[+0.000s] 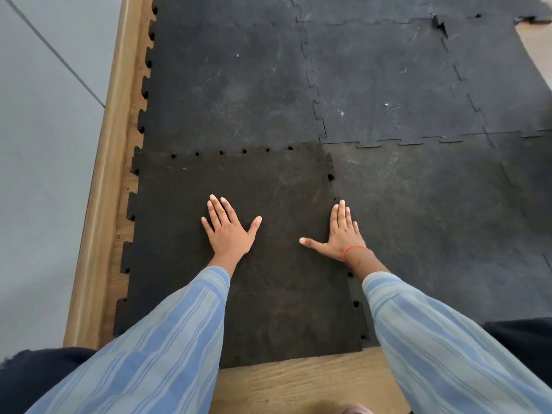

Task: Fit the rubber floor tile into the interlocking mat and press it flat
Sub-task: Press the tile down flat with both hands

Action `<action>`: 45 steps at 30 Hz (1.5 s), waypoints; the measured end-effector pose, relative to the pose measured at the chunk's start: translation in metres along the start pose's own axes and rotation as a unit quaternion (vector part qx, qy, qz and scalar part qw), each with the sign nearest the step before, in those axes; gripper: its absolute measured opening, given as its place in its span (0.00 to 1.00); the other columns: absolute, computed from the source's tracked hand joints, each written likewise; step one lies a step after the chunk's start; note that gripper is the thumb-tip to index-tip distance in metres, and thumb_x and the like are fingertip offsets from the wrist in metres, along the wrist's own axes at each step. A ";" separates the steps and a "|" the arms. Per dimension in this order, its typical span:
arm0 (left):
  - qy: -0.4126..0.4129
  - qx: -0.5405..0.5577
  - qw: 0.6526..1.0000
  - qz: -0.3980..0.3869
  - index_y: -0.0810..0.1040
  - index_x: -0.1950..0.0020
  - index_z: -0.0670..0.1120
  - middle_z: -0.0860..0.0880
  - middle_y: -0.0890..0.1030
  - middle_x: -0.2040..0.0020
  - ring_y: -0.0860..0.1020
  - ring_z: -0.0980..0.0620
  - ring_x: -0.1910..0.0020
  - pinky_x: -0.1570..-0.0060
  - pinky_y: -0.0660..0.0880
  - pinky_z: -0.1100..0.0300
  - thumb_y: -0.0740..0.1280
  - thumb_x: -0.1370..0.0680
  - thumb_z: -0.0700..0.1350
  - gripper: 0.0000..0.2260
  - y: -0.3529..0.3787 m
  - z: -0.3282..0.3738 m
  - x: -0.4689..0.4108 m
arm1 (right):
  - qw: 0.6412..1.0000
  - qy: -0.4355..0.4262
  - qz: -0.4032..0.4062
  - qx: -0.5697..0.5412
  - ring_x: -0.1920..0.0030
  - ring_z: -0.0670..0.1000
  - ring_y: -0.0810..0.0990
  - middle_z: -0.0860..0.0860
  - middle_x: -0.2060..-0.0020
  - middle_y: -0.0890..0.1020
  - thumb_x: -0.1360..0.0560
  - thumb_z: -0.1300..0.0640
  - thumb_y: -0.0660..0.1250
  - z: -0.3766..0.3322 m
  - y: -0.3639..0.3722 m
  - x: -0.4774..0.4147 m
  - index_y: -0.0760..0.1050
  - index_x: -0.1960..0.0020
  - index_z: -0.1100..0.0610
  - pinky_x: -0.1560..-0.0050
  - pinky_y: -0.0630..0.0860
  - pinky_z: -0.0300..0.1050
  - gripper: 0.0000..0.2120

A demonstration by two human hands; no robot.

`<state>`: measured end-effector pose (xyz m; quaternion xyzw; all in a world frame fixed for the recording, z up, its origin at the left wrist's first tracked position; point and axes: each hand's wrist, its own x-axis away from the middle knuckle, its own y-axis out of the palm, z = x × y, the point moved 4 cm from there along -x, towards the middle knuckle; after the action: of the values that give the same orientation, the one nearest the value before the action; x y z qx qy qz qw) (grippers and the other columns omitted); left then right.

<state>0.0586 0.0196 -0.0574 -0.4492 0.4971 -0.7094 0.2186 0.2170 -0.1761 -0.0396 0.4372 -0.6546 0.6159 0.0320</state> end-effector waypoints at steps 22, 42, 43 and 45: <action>0.009 -0.013 1.000 -0.021 0.35 0.23 0.39 0.38 0.34 0.23 0.36 0.42 0.23 0.25 0.42 0.42 0.48 0.31 0.78 0.54 -0.002 -0.001 -0.001 | 0.975 -0.026 0.219 -0.017 0.38 0.58 0.78 0.54 0.31 0.73 0.20 0.65 0.59 0.036 -0.012 0.001 0.68 0.29 0.55 0.42 0.74 0.50 0.21; 0.006 -0.011 1.000 -0.019 0.34 0.23 0.39 0.38 0.33 0.23 0.35 0.42 0.23 0.26 0.40 0.41 0.44 0.33 0.79 0.55 0.002 -0.002 -0.003 | 0.997 -0.040 0.040 0.050 0.24 0.49 0.34 0.51 0.24 0.34 0.26 0.30 0.46 0.015 0.008 -0.006 0.35 0.24 0.59 0.25 0.37 0.53 0.45; 0.005 -0.010 1.000 -0.020 0.34 0.23 0.39 0.38 0.33 0.23 0.35 0.42 0.23 0.26 0.40 0.41 0.44 0.33 0.79 0.55 0.002 -0.002 -0.004 | 0.997 -0.034 0.036 0.063 0.24 0.49 0.33 0.51 0.24 0.33 0.29 0.26 0.44 0.013 0.009 -0.008 0.34 0.24 0.59 0.25 0.36 0.54 0.48; 0.008 -0.012 1.000 -0.024 0.34 0.23 0.39 0.38 0.33 0.23 0.35 0.42 0.23 0.26 0.40 0.41 0.45 0.33 0.78 0.55 0.000 0.000 -0.004 | 0.997 -0.020 0.024 0.075 0.24 0.49 0.32 0.51 0.24 0.32 0.32 0.23 0.42 0.012 0.010 -0.011 0.33 0.24 0.58 0.25 0.36 0.54 0.52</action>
<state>0.0604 0.0223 -0.0593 -0.4580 0.4961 -0.7120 0.1927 0.2237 -0.1821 -0.0565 0.4351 -0.6173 0.6548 -0.0288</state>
